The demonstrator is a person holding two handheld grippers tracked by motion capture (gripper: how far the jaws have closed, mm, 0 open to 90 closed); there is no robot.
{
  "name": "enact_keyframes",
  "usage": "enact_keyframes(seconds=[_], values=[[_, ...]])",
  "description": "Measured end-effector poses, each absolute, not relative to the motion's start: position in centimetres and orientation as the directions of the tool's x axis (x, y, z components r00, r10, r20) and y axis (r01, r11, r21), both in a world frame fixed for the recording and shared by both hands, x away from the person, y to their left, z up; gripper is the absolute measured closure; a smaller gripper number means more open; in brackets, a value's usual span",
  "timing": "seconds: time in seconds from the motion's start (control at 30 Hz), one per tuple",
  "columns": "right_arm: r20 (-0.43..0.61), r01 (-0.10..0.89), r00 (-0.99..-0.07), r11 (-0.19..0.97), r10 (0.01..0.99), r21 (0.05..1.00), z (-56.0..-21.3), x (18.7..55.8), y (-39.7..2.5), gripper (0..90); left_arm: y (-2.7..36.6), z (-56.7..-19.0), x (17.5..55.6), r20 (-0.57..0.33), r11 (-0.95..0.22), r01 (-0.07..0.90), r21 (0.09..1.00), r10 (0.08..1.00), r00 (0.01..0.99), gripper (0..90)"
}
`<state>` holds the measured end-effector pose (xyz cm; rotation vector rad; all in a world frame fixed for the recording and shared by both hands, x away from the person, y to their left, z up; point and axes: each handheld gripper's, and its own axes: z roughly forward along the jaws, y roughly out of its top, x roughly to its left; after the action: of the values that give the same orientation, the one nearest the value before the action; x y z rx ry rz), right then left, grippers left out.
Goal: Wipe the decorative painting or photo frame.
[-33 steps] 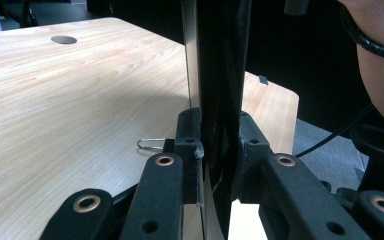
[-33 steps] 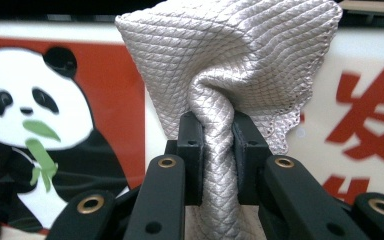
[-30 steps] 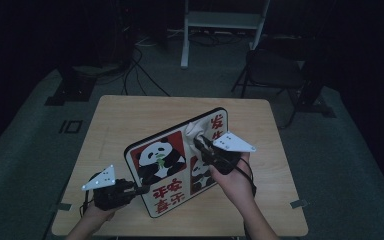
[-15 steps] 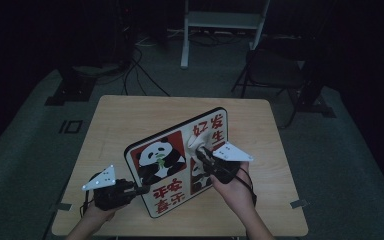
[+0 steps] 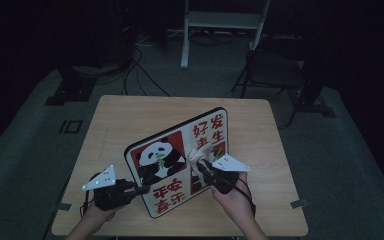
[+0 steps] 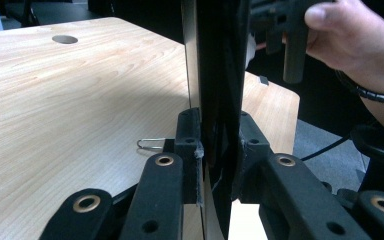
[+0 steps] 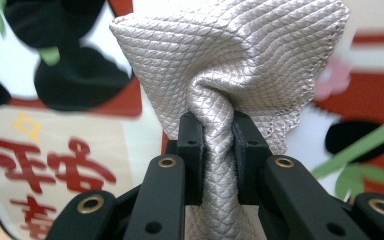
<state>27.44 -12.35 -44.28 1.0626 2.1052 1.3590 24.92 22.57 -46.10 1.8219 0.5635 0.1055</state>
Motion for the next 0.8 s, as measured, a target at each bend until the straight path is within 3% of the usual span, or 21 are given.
enact_keyframes(seconds=[0.8], values=[[0.087,0.491,-0.611,0.29,0.787,0.821,-49.7,26.3,-12.9,77.7,22.5,-46.1,24.9,-0.21,-0.216,0.324,0.921,0.426,0.88,77.9]])
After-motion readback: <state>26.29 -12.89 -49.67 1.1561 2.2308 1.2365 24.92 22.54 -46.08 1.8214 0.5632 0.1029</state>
